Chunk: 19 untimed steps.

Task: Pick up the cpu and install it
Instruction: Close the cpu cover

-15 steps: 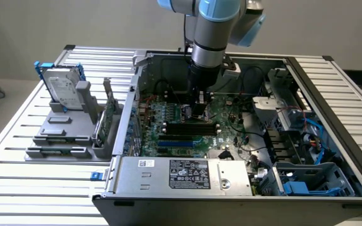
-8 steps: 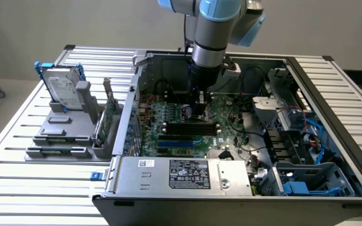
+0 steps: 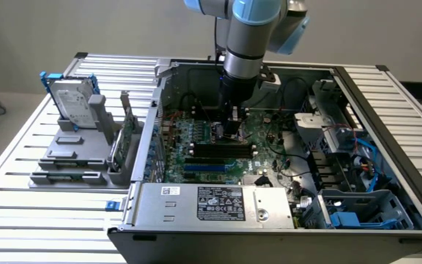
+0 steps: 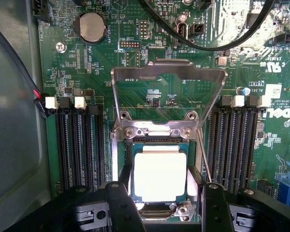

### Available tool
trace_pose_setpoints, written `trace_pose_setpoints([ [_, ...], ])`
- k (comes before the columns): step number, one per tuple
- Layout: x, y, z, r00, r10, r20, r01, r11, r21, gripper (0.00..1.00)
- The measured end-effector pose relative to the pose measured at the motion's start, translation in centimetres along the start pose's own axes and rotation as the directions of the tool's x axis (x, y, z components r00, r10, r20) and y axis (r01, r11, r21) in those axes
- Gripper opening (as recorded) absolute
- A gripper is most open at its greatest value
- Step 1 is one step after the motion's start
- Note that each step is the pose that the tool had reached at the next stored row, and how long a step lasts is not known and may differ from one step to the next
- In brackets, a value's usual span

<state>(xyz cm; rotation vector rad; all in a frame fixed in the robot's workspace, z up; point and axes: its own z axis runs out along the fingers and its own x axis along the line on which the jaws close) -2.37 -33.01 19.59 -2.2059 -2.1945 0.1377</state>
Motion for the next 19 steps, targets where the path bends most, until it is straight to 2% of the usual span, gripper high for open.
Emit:
trace_pose_setpoints([
  [19,0.2,0.0,-0.01,1.0,0.0,-0.0001,0.0,1.0,0.0006,0.54],
])
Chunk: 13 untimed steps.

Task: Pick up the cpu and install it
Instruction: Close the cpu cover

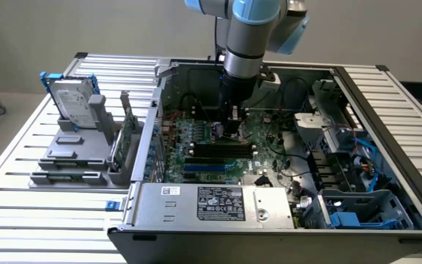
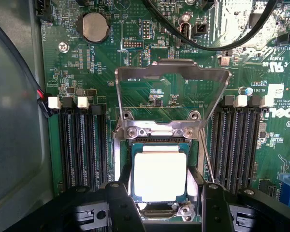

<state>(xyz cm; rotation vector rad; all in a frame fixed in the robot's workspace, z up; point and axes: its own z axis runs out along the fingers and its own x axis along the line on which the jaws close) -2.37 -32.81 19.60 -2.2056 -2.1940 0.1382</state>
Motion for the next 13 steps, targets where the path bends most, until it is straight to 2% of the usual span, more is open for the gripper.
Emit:
trace_pose_setpoints([
  [13,0.0,0.02,0.03,1.0,0.0,0.0001,0.0,1.0,0.0008,0.54],
])
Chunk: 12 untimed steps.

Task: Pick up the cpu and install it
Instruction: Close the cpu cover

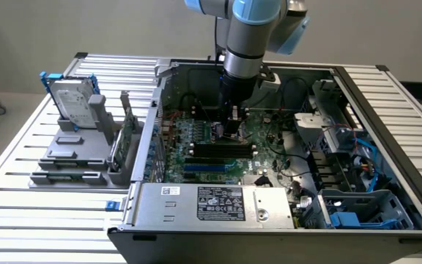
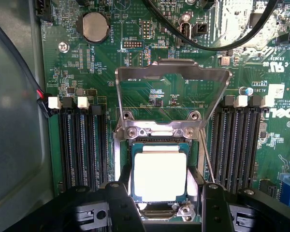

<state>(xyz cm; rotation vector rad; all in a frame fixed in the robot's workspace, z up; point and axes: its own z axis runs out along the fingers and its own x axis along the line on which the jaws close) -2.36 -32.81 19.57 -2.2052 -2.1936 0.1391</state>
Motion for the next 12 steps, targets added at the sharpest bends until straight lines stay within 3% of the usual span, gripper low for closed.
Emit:
trace_pose_setpoints([
  [2,0.0,0.0,0.0,1.0,0.0,0.0,0.0,1.0,0.0002,0.56],
  [3,0.0,0.0,0.0,1.0,0.0,0.0,0.0,1.0,0.0002,0.62],
  [12,0.01,0.01,0.13,1.0,0.0,0.0001,0.0,1.0,0.0024,0.62],
])
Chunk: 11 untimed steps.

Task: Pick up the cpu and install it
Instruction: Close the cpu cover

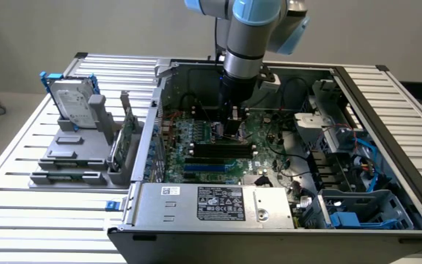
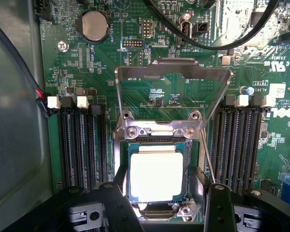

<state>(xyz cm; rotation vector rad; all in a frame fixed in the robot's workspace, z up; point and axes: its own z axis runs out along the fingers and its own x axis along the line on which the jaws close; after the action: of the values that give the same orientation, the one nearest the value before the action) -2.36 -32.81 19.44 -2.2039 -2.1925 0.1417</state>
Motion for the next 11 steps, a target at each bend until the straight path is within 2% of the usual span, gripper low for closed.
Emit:
trace_pose_setpoints([
  [11,0.01,0.02,0.27,1.0,0.0,0.0032,0.0,1.0,0.0002,0.62],
])
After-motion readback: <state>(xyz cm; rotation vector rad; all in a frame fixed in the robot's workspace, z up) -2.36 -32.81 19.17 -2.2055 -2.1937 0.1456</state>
